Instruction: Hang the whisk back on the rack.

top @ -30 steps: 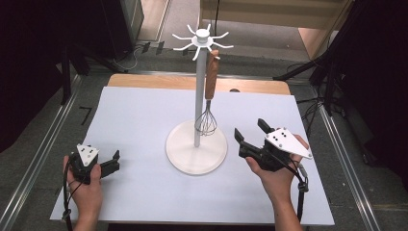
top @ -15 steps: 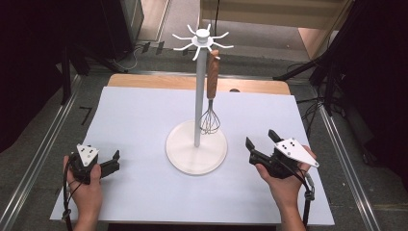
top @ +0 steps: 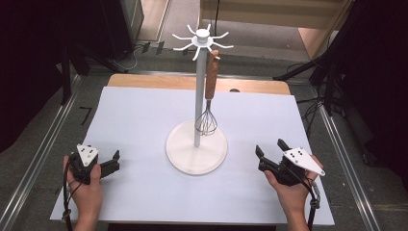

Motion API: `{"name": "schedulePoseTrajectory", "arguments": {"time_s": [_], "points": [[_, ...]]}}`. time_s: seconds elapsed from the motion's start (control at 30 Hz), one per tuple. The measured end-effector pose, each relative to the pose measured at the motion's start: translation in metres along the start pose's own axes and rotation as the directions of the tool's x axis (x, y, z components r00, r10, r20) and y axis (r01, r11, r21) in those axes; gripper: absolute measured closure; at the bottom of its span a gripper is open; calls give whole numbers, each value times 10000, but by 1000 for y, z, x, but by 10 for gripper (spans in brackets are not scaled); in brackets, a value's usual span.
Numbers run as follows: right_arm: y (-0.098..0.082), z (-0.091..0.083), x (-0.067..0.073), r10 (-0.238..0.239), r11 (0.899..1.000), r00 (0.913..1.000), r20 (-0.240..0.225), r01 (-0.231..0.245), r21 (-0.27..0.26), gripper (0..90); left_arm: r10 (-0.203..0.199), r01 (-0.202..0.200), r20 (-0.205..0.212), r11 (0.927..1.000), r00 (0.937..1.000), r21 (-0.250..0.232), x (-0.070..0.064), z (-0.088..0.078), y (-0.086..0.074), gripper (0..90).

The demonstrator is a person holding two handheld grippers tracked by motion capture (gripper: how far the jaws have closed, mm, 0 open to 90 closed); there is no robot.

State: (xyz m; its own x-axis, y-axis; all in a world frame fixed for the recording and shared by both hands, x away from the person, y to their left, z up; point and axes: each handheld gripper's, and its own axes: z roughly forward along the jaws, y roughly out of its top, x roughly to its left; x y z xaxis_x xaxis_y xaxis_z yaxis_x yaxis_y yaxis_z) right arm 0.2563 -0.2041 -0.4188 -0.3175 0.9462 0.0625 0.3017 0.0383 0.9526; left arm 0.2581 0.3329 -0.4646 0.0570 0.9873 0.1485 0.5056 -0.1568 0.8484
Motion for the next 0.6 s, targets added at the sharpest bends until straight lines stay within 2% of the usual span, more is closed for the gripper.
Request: {"name": "schedulePoseTrajectory", "arguments": {"time_s": [0.37,0.6], "points": [[-20,-4,-21,275,9995,9981,556,-283,126,229,34,-34,-7,10000,10000,31,0,0,0,78],[-33,-9,-39,492,9983,9930,1071,-523,260,229,-28,28,-15,10000,10000,7,0,0,0,78]]}}
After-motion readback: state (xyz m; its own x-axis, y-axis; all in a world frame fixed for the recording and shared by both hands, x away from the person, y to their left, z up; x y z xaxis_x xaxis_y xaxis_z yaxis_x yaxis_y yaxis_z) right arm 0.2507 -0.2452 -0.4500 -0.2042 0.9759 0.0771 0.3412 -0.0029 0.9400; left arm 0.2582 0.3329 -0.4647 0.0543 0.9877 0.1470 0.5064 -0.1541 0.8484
